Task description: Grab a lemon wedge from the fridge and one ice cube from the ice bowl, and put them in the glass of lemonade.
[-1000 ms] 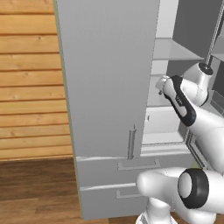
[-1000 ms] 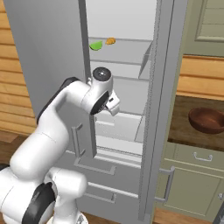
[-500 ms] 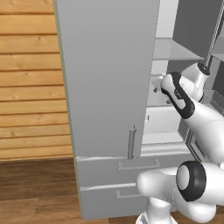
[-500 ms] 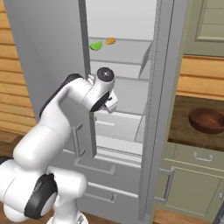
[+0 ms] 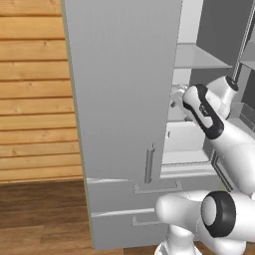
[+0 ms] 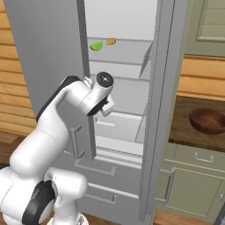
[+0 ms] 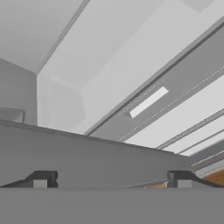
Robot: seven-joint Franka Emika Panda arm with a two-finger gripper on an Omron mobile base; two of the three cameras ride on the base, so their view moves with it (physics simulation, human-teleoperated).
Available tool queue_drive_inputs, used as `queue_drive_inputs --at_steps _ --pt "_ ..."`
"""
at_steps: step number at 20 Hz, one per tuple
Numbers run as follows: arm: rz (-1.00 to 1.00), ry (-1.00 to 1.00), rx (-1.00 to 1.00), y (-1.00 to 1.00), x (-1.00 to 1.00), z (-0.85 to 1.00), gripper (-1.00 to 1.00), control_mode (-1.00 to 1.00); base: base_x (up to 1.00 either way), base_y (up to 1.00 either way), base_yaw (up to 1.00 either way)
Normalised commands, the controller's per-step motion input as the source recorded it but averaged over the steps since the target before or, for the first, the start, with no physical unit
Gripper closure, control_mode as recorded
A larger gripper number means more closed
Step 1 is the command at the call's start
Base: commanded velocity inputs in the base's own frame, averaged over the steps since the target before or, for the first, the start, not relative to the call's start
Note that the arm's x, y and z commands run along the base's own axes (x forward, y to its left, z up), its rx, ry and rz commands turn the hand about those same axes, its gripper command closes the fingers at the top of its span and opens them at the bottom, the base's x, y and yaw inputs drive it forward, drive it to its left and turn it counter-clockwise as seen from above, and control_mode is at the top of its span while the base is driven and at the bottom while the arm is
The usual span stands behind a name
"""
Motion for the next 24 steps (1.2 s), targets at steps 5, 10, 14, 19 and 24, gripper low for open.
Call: queue_drive_inputs --at_steps 5,10,14,19,24 --pt "0.08 -0.02 0.04 0.23 0.02 -0.02 -1.00 -1.00 0.00 0.00 0.00" --pt "0.00 -0.08 0.04 -0.27 0.06 0.00 -1.00 -1.00 0.00 0.00 0.00" --pt "0.00 -0.06 0.07 -0.23 0.36 0.00 -1.00 -1.00 0.00 0.00 0.00" --pt "0.00 -0.01 0.05 0.03 0.47 -0.08 -1.00 -1.00 0.00 0.00 0.00" --pt "0.02 -0.01 0.01 0.37 0.02 -0.12 -1.00 -1.00 0.00 0.00 0.00"
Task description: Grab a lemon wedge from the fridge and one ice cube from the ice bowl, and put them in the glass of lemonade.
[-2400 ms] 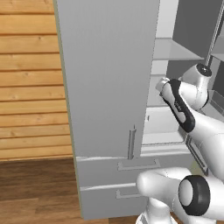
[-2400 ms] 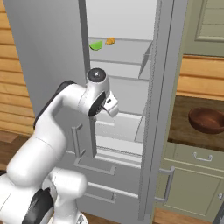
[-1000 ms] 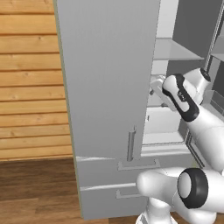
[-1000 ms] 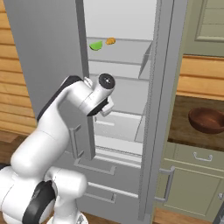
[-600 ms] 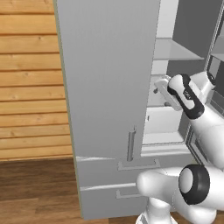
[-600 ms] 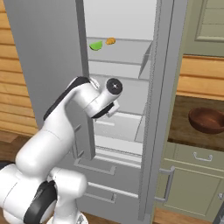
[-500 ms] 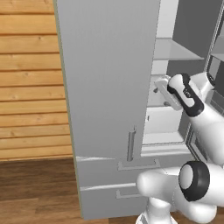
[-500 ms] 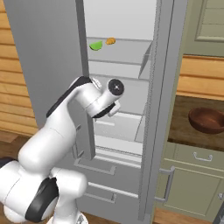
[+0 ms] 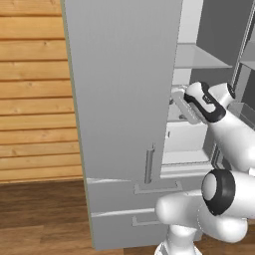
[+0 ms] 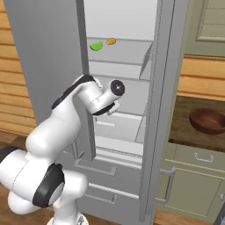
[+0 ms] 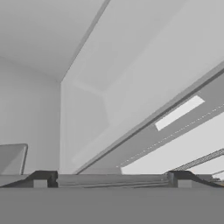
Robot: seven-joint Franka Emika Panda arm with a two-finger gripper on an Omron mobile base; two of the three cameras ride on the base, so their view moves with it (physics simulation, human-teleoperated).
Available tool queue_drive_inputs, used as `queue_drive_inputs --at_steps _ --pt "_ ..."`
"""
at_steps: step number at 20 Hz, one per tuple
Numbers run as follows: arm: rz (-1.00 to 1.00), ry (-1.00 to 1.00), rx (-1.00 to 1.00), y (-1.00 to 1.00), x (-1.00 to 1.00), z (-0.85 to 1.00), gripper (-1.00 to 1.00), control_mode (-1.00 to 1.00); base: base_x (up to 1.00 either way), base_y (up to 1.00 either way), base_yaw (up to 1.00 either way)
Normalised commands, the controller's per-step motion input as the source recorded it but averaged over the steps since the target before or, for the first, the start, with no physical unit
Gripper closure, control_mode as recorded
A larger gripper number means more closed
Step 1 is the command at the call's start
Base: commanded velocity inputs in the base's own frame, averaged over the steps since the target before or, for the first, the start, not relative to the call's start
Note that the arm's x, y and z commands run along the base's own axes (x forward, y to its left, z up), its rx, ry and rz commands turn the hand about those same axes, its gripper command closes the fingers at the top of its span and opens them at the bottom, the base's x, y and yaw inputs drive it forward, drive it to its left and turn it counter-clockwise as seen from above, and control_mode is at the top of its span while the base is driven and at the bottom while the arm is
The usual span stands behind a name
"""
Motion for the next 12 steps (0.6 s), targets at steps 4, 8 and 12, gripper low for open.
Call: queue_drive_inputs --at_steps 4,8,12 --pt "0.08 -0.03 0.00 0.83 -0.47 -0.21 -1.00 -1.00 0.00 0.00 0.00" --pt "0.17 -0.01 0.00 0.92 -0.76 -0.10 -1.00 -1.00 0.00 0.00 0.00" --pt "0.20 0.00 0.00 1.00 -0.47 -0.06 -1.00 -1.00 0.00 0.00 0.00"
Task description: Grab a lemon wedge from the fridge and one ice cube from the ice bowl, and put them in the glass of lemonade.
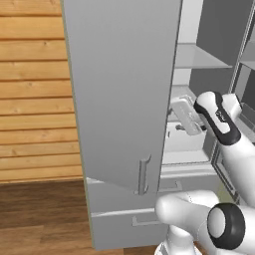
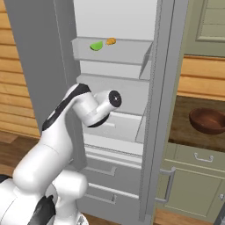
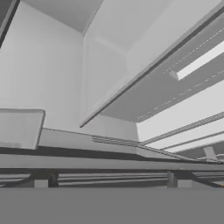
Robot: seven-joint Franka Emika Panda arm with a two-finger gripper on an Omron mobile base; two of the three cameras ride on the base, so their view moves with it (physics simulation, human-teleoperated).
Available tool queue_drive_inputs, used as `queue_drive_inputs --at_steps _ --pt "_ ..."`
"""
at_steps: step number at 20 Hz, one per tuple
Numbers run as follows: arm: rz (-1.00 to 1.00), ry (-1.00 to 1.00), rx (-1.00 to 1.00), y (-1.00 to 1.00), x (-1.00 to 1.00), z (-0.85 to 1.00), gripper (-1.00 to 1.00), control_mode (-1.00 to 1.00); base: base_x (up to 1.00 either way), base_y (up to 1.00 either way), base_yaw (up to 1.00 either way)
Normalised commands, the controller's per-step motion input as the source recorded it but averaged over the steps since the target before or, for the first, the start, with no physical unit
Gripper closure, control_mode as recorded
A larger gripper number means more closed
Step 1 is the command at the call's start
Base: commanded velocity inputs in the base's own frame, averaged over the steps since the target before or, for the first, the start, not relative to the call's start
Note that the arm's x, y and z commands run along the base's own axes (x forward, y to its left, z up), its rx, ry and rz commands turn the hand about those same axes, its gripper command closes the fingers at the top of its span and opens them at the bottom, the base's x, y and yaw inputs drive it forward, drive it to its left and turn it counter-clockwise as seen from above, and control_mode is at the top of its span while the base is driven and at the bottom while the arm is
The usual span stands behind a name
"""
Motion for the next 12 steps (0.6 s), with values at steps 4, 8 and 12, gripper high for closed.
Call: queue_drive_inputs --at_steps 4,8,12 --pt "0.20 0.00 0.00 1.00 -0.19 -0.10 -1.00 -1.00 0.00 0.00 0.00" --pt "0.27 0.01 0.00 1.00 -0.48 -0.03 -1.00 -1.00 0.00 0.00 0.00" --pt "0.31 0.00 0.00 1.00 -0.81 -0.03 -1.00 -1.00 0.00 0.00 0.00"
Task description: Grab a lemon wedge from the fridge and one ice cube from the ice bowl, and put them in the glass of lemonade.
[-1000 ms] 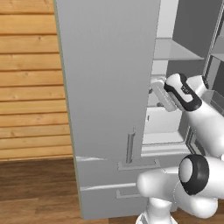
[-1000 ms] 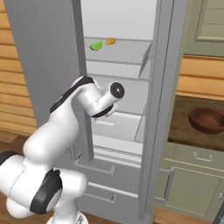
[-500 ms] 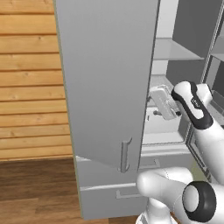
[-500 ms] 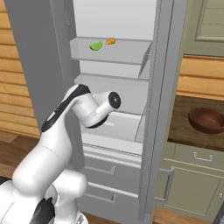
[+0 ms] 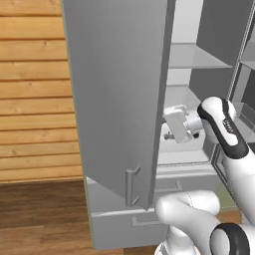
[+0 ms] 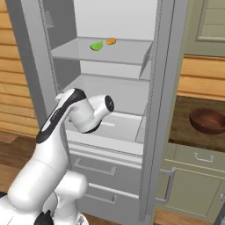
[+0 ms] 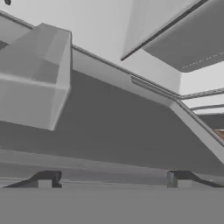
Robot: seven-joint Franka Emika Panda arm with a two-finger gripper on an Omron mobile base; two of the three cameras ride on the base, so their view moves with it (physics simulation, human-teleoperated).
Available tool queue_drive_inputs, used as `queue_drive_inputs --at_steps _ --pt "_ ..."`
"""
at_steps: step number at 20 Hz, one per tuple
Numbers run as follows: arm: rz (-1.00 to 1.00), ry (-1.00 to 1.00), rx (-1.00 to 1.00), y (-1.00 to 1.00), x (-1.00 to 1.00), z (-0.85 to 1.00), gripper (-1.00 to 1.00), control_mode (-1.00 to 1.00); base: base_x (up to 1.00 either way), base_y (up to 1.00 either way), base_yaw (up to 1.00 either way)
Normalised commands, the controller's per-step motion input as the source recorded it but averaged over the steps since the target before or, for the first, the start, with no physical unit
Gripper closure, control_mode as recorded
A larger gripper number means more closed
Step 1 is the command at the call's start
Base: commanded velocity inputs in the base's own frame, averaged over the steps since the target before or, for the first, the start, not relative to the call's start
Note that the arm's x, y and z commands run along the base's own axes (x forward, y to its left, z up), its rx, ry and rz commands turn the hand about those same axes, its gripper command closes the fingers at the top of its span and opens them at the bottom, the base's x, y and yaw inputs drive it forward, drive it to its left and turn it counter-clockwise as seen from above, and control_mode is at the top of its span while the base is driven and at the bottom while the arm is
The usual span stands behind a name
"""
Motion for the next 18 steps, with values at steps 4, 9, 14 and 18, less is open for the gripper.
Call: queue_drive_inputs --at_steps 4,9,14,18 --pt "0.26 0.00 -0.01 1.00 -0.91 -0.03 -1.00 -1.00 0.00 0.00 0.00" --pt "0.14 0.00 -0.09 1.00 -0.81 -0.09 -1.00 -1.00 0.00 0.00 0.00" --pt "0.04 0.00 -0.09 1.00 -0.50 -0.16 -1.00 -1.00 0.00 0.00 0.00" --pt "-0.02 0.01 -0.01 0.88 0.03 -0.07 -1.00 -1.00 0.00 0.00 0.00"
